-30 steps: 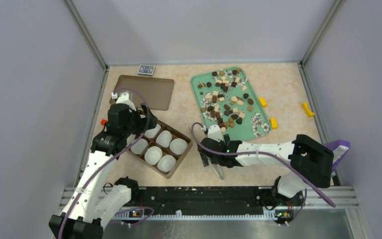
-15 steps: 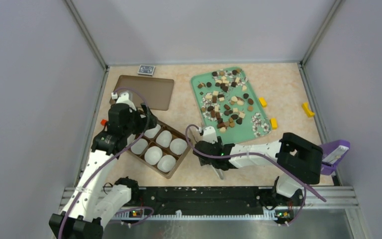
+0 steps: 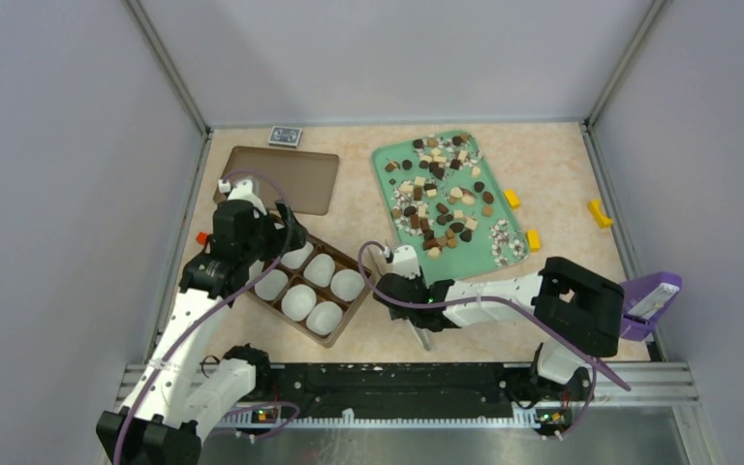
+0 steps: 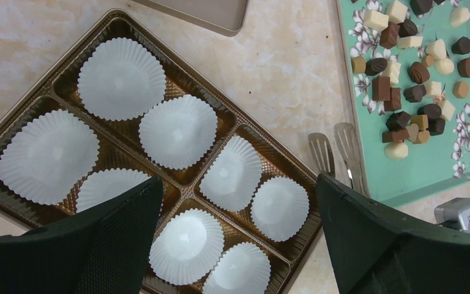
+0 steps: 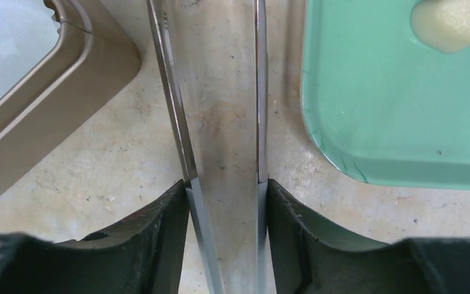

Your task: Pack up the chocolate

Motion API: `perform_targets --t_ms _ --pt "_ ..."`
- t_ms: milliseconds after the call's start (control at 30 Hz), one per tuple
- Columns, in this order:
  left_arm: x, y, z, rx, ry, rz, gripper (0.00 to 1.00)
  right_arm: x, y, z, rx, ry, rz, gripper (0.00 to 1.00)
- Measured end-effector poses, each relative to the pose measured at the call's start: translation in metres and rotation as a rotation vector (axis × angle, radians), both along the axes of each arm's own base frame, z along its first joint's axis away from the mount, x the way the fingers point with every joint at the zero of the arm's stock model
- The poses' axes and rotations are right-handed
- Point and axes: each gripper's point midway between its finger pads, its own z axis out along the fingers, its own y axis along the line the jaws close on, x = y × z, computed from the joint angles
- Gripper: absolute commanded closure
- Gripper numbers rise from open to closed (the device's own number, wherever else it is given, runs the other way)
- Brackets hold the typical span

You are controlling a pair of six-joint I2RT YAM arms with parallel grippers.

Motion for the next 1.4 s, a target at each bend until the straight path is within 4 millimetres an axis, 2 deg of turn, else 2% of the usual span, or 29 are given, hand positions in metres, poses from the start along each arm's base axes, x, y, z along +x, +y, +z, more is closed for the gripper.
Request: perform_targets --t_ms 100,300,400,567,667,733,767,800,933,1067,1233,1400 --pt "0.000 0.000 0.000 0.000 0.000 0.000 0.01 0.000 0.000 0.000 -0.002 0.000 0.005 0.77" --pt "0.000 -0.001 0.000 -0.008 0.002 -0.002 0.01 -0.004 -0.004 0.003 -0.019 0.008 0.025 0.83" --pt "0.000 -0.007 0.004 -0.039 0.004 -0.019 0.01 -0.005 -0.008 0.018 -0.012 0.000 0.043 0.84" --pt "0.008 -0.009 0.013 -0.042 0.031 -0.009 0.01 0.000 -0.014 0.065 0.049 -0.048 0.055 0.84" --pt "0.019 -0.002 0.018 -0.001 0.078 0.039 0.01 0.014 -0.019 0.102 0.105 -0.087 0.037 0.84" --pt "0.026 0.004 0.017 0.028 0.106 0.074 0.01 0.029 -0.026 0.127 0.144 -0.112 0.008 0.84" --pt "0.027 0.008 0.015 0.042 0.119 0.090 0.01 0.044 -0.036 0.145 0.165 -0.131 -0.026 0.84" --pt "0.026 0.012 0.012 0.061 0.134 0.109 0.01 0.046 -0.038 0.148 0.169 -0.135 -0.031 0.83" --pt "0.014 0.030 0.001 0.117 0.199 0.184 0.01 0.074 -0.067 0.174 0.173 -0.153 -0.102 0.83" --pt "0.005 0.048 -0.002 0.158 0.240 0.253 0.01 0.090 -0.102 0.181 0.142 -0.126 -0.153 0.83" --pt "0.002 0.053 -0.004 0.170 0.261 0.278 0.01 0.093 -0.134 0.176 0.095 -0.030 -0.167 0.82" --pt "0.002 0.053 -0.004 0.170 0.261 0.279 0.01 0.079 -0.137 0.169 0.066 0.073 -0.097 0.75"
